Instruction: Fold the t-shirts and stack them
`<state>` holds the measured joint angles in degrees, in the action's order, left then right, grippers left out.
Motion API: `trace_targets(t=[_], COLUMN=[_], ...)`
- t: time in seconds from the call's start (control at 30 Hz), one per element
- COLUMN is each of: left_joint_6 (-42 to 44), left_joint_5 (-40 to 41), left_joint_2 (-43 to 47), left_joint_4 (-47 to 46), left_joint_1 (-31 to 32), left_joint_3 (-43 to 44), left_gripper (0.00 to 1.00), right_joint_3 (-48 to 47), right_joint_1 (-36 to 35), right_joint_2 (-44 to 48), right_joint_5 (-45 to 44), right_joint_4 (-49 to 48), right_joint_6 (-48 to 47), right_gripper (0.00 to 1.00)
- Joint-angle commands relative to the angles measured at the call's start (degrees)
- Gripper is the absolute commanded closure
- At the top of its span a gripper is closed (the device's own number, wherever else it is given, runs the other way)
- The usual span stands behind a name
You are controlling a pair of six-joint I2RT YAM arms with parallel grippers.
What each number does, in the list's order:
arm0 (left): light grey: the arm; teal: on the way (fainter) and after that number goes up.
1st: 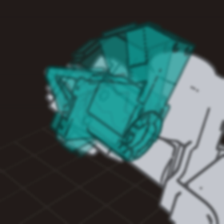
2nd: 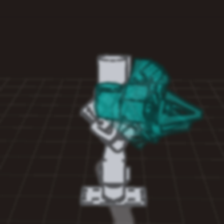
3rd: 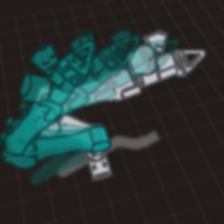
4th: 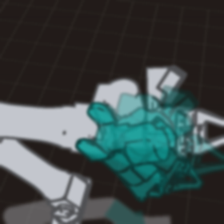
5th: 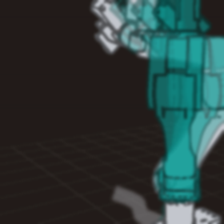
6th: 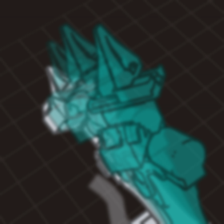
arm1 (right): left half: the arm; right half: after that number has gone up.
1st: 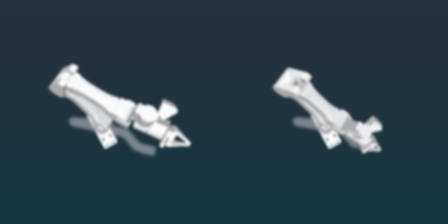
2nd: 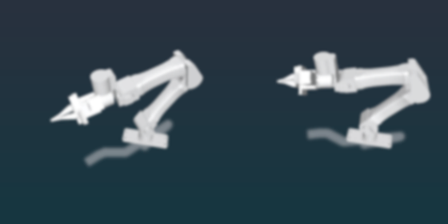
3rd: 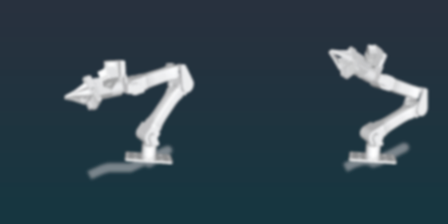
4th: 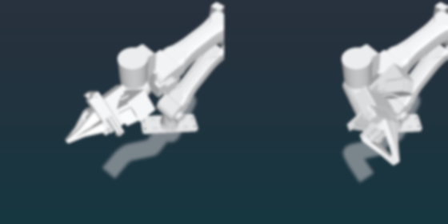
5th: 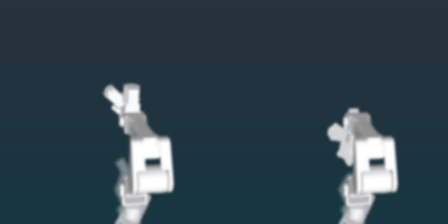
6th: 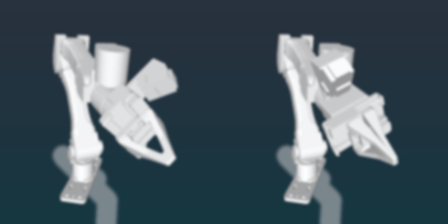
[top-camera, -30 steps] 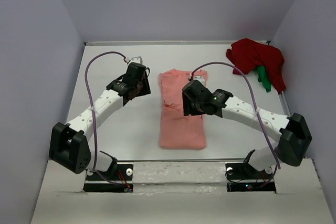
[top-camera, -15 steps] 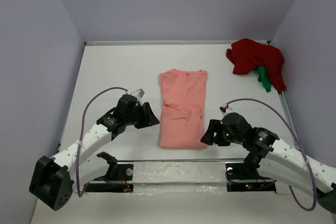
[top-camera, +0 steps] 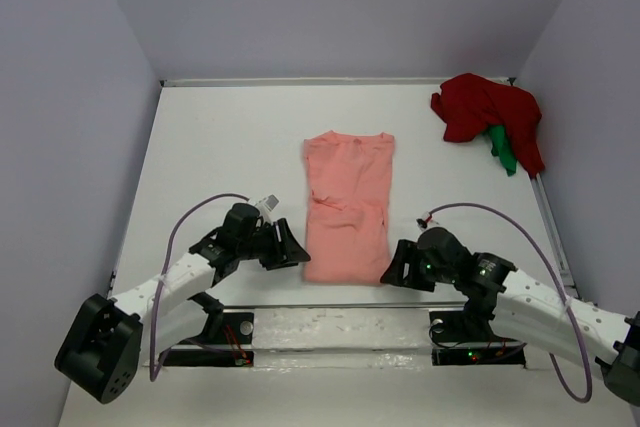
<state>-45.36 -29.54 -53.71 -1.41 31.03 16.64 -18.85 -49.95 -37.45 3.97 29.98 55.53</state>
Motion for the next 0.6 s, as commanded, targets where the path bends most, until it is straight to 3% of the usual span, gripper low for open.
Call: trace_targets(t=[0.0,0.57], left_joint_6=[-0.8,-3.2], left_joint_5=[-1.4,1.6], left_joint_2=[-1.3,-2.1], left_joint_4=[-3.9,-3.6], left_joint_1=[-0.1,1.0], left_joint_3=[0.1,-3.3], left_gripper=[0.42,0.42], right_joint_3=[-2.9,0.0], right_joint_1=[-0.4,-0.4], right_joint_2=[-6.5,-14.2], right_joint_5=[-5.9,-6.6], right_joint_4=[-3.4,-14.8], right_joint_6=[0.4,2.6], right_gripper=[0.30,0.29])
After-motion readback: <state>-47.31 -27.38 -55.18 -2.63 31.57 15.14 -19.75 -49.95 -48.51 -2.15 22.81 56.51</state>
